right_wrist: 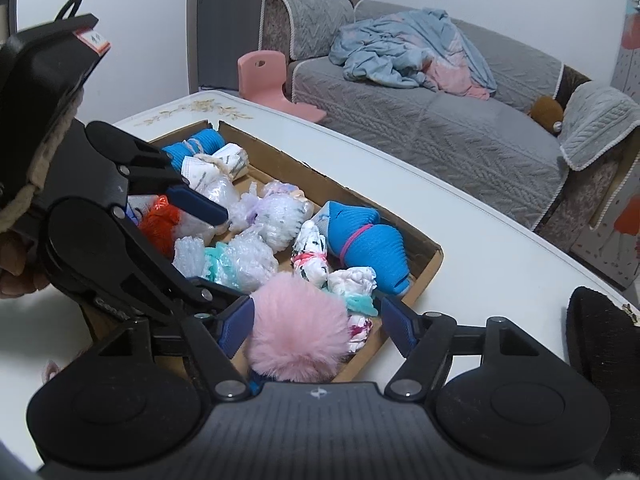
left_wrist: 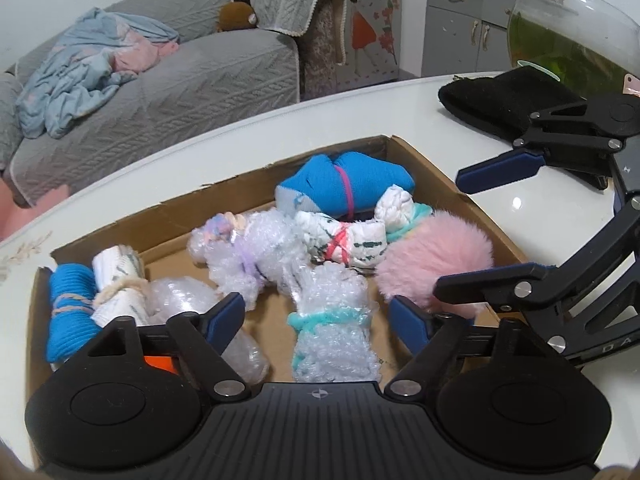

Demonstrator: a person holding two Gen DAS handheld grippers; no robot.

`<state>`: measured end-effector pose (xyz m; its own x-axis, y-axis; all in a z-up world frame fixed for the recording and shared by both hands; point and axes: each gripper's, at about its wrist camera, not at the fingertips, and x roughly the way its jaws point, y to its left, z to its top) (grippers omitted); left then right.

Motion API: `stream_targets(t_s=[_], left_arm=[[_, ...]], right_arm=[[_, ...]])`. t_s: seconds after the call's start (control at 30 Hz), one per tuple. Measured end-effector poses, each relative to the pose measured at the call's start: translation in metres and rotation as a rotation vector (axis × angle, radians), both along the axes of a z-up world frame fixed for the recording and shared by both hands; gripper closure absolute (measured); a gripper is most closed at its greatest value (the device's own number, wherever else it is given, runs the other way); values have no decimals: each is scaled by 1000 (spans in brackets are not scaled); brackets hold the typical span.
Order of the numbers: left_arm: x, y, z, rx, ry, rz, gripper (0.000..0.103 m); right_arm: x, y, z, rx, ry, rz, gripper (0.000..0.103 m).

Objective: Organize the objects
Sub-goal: 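Carry both items into the tray and open both grippers, then withdraw both grippers from the tray back toward the remaining bundles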

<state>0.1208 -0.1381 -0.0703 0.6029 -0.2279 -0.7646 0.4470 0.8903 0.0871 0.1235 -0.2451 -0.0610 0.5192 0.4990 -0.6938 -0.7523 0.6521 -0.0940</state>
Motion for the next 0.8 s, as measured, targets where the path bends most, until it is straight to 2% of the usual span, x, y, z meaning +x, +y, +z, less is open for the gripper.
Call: stream_targets(t_s=[0.3,0.53,0.8], left_arm=[[-6,4,5,20,12,25,17],[-17,11,13,-2,22,101,14],[-44,26,29,-50,-11,168,11]], right_arm=[[-7,5,1,-9,7,19,36],[-13,7,5,-4,8,-10,26],[-37,-1,15,43,-6,-70,17]])
